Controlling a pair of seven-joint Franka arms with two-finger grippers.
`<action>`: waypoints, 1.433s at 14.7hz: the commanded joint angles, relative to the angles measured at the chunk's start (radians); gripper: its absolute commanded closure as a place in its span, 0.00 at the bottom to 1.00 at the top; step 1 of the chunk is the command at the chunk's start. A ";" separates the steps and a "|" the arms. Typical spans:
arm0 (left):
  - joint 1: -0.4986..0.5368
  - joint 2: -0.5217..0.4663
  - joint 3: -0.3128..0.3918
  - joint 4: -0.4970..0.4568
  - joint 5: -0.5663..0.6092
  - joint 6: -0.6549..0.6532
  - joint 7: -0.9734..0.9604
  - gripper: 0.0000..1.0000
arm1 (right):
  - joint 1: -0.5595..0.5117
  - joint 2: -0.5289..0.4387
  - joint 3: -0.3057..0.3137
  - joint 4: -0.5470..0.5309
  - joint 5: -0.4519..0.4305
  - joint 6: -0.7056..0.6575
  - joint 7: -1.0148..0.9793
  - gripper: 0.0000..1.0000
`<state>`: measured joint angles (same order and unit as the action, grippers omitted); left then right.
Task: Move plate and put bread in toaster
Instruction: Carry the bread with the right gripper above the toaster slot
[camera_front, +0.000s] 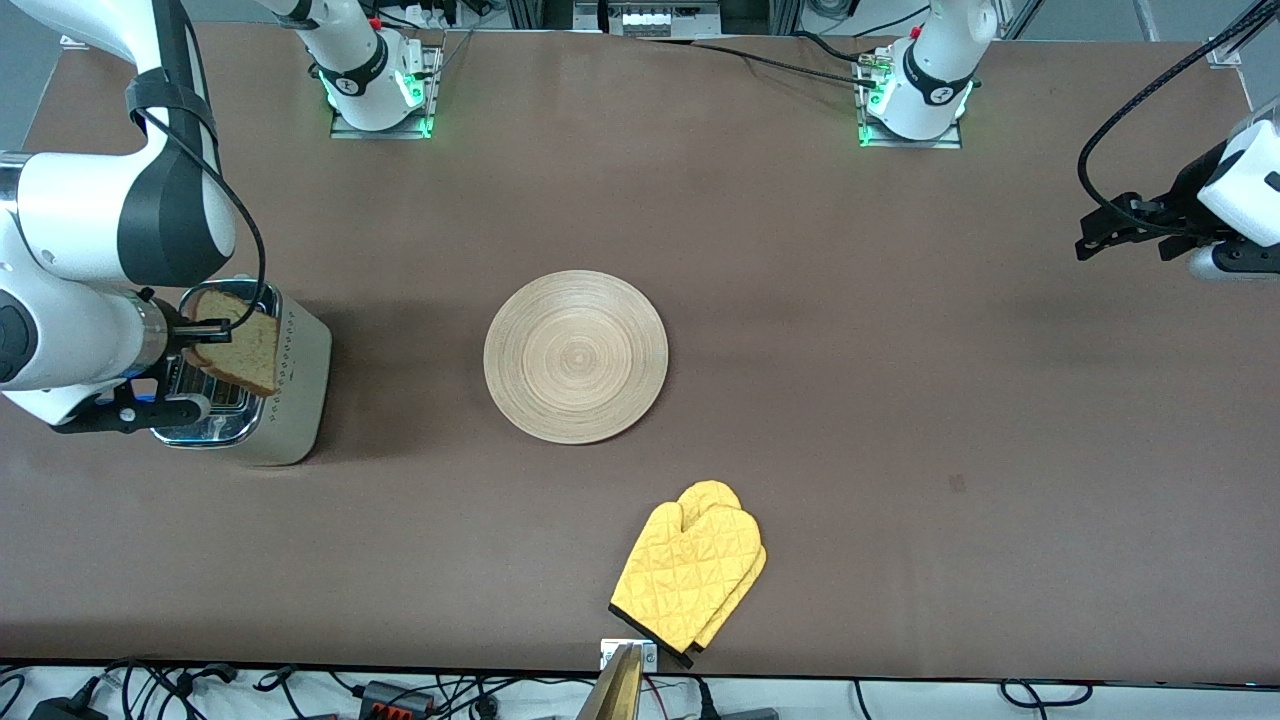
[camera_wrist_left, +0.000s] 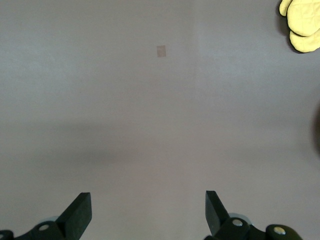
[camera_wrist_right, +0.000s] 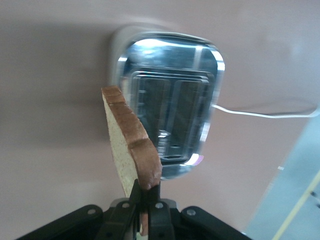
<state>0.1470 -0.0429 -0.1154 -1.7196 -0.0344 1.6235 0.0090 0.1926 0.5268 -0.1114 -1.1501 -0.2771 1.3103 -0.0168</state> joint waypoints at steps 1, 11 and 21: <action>0.006 -0.002 -0.004 0.014 0.021 -0.022 -0.001 0.00 | 0.004 0.010 -0.031 0.023 -0.060 -0.019 0.006 1.00; 0.008 -0.002 -0.004 0.015 0.021 -0.031 0.000 0.00 | -0.002 0.036 -0.040 0.006 -0.007 -0.016 0.028 1.00; 0.009 -0.003 -0.004 0.017 0.019 -0.042 0.000 0.00 | -0.002 0.035 -0.040 -0.036 0.010 -0.016 0.028 1.00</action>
<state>0.1527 -0.0429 -0.1154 -1.7194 -0.0343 1.6015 0.0090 0.1901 0.5703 -0.1538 -1.1758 -0.2784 1.3055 -0.0029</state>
